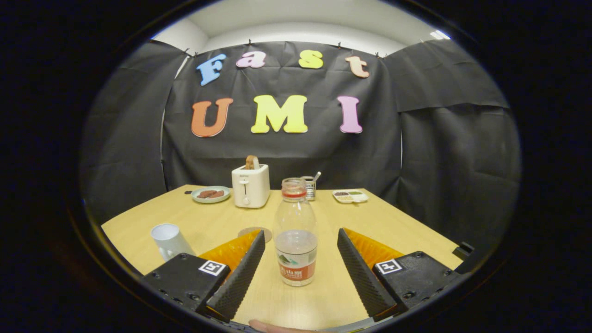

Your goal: Take the bottle from table, then pour the juice into the cup, finally place the bottle on the coaster

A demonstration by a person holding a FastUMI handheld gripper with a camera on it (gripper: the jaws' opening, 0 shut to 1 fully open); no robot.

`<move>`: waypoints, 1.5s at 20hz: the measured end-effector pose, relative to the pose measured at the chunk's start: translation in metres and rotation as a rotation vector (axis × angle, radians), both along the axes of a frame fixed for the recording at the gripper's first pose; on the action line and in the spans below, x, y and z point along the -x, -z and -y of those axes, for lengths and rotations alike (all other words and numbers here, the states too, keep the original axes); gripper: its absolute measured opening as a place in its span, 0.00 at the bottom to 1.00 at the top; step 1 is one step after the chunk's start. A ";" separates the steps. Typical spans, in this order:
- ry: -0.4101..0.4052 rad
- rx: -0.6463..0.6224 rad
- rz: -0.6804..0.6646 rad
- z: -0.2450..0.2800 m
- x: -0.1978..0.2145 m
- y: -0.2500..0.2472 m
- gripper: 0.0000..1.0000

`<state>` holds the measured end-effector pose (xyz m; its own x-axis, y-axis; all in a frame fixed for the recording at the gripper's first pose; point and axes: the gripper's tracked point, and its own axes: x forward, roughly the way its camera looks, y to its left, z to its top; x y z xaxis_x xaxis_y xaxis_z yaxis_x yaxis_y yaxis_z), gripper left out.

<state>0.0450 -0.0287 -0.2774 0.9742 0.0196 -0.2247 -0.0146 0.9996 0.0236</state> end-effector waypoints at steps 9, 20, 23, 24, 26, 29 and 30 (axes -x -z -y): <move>-0.019 0.018 -0.051 -0.004 -0.031 0.040 1.00; -0.003 0.039 0.021 -0.007 -0.057 0.044 0.86; -0.020 0.068 0.008 -0.011 -0.056 0.041 0.79; -0.023 0.089 0.003 -0.013 -0.055 0.039 0.79; -0.026 0.134 0.005 -0.016 -0.055 0.029 0.79; -0.024 0.210 0.016 -0.020 -0.057 0.013 0.79; -0.023 0.237 0.008 -0.023 -0.058 0.012 0.79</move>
<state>0.1028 -0.0061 -0.2890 0.9760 -0.0101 -0.2177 -0.0370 0.9767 -0.2115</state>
